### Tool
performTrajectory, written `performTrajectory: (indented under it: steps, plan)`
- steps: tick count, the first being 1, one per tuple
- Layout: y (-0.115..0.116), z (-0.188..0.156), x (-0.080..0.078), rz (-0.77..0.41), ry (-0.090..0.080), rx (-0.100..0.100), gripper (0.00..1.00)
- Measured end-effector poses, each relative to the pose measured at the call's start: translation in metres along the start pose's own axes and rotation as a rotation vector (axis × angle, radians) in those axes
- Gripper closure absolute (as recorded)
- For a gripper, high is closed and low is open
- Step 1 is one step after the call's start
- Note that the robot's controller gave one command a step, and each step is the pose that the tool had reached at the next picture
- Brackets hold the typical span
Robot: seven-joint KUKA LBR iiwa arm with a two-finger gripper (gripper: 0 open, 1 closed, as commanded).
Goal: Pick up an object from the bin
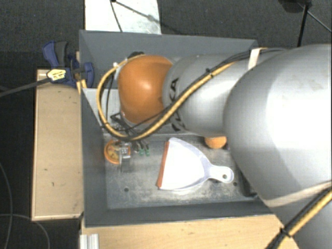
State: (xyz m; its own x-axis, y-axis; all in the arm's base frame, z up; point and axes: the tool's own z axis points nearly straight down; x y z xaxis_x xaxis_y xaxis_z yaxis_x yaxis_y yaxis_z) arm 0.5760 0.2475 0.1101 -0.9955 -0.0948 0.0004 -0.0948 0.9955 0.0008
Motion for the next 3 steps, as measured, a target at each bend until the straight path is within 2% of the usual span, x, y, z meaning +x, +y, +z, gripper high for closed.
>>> performTrajectory:
  steps: [1,2,3]
  plan:
    - [0.006,-0.037,-0.005,0.011,-0.007,-0.002,0.00]
    - [0.004,0.040,-0.003,0.154,-0.007,-0.002,0.00]
    - [0.004,0.035,-0.017,0.077,-0.010,-0.004,1.00]
